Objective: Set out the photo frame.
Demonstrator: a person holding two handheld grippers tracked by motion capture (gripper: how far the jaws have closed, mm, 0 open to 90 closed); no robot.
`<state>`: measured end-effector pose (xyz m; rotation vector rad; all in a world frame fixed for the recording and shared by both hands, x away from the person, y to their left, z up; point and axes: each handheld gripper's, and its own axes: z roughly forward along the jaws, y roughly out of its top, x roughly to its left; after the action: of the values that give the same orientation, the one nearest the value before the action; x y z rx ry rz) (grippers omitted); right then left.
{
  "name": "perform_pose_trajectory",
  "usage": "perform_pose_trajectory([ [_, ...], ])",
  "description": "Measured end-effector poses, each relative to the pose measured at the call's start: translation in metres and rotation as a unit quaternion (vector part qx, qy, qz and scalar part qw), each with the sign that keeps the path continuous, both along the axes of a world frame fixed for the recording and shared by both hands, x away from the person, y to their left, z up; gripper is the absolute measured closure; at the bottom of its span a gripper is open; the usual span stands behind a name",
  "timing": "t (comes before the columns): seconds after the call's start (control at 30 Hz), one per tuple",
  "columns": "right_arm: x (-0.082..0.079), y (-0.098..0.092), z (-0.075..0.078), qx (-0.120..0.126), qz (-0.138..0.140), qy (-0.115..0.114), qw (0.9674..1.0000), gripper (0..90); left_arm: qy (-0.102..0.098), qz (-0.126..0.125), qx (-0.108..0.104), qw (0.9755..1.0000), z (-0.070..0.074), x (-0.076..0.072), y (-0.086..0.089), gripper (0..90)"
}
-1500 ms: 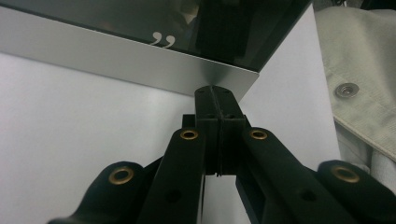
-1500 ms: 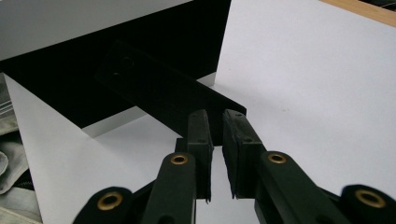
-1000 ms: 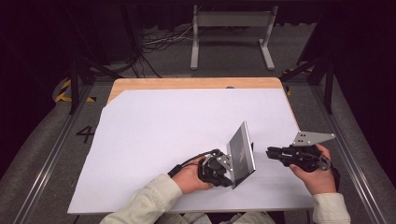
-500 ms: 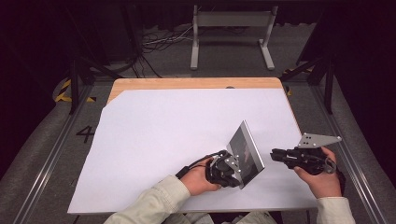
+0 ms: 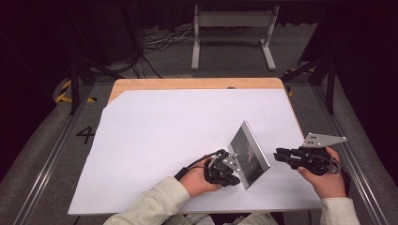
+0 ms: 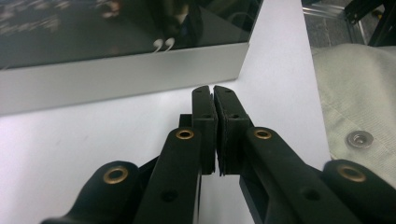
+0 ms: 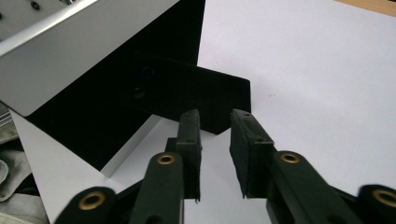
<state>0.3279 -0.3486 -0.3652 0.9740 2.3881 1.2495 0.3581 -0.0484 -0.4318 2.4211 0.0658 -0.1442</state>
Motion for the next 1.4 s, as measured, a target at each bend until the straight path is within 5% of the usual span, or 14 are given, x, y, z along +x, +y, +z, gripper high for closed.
perform_pose_trajectory([
  [0.23, 0.009, 0.004, 0.002, 0.0, 0.004, -0.005, 1.0, 70.6, -0.005, 0.025, -0.011, 0.9996, 0.008, 0.003, 0.025, 87.7],
  [0.37, 0.012, 0.006, 0.002, 0.009, 0.009, 0.013, 0.9998, 70.5, -0.02, 0.039, -0.002, 0.9991, 0.008, 0.005, 0.041, 87.1],
  [0.6, 0.011, 0.008, 0.01, 0.007, -0.013, 0.027, 0.9995, 68.6, -0.017, 0.069, -0.012, 0.9974, 0.01, 0.013, 0.069, 87.0],
  [0.8, 0.009, 0.005, 0.015, 0.02, -0.04, 0.073, 0.9963, 68.9, -0.013, 0.08, -0.011, 0.9966, 0.007, 0.016, 0.081, 85.9],
  [1.13, 0.009, 0.006, 0.018, 0.011, -0.055, 0.105, 0.9929, 73.5, -0.007, 0.096, -0.016, 0.9953, 0.004, 0.021, 0.095, 85.0],
  [1.4, 0.011, 0.003, 0.02, 0.024, -0.081, 0.137, 0.987, 74.0, -0.008, 0.11, -0.017, 0.9937, 0.0, 0.025, 0.101, 83.7],
])
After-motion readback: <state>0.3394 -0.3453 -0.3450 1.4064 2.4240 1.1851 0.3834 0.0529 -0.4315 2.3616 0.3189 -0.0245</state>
